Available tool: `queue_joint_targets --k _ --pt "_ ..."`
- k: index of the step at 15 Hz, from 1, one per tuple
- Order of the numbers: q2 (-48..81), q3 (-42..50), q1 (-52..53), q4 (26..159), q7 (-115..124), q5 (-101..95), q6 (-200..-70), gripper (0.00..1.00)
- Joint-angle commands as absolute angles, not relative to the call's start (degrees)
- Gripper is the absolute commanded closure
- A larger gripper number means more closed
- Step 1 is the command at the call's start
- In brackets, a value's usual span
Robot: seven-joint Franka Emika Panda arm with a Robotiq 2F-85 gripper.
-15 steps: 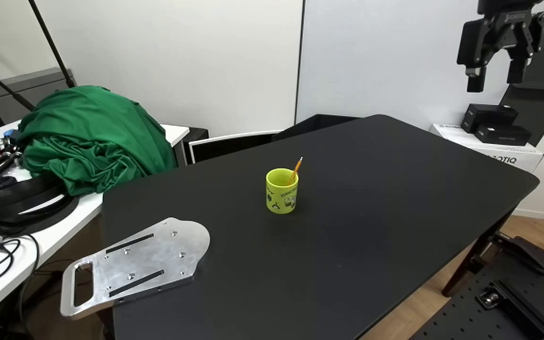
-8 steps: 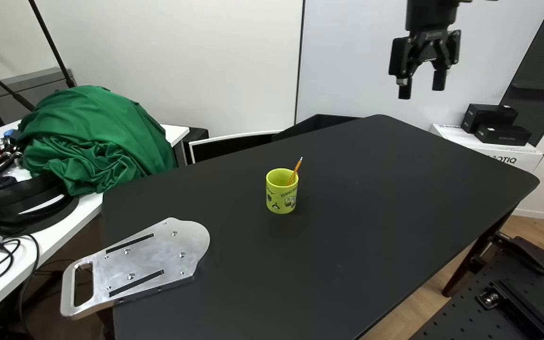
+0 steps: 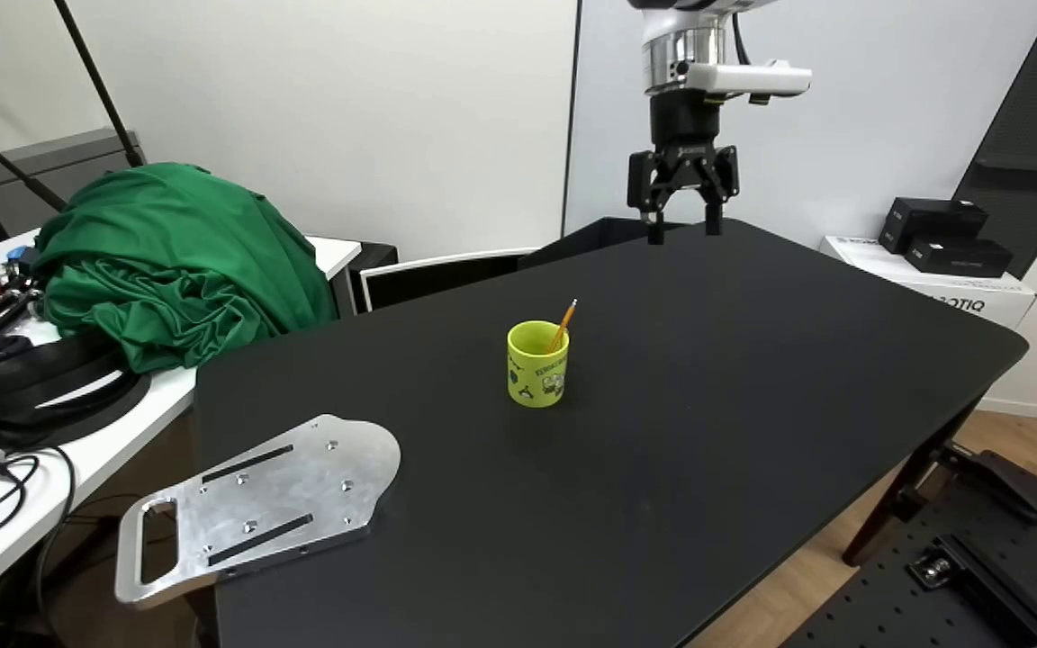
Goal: Take the orange object from the green cup and put it on the table
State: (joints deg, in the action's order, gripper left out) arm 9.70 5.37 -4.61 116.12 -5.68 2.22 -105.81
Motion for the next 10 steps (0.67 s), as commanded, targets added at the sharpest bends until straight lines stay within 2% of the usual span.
queue_joint_targets --k 1,10 --pt "19.9 4.9 -6.5 107.6 -7.2 7.8 -103.1 0.0" --pt "34.9 3.0 -9.1 97.5 -3.6 17.9 -98.2 0.0"
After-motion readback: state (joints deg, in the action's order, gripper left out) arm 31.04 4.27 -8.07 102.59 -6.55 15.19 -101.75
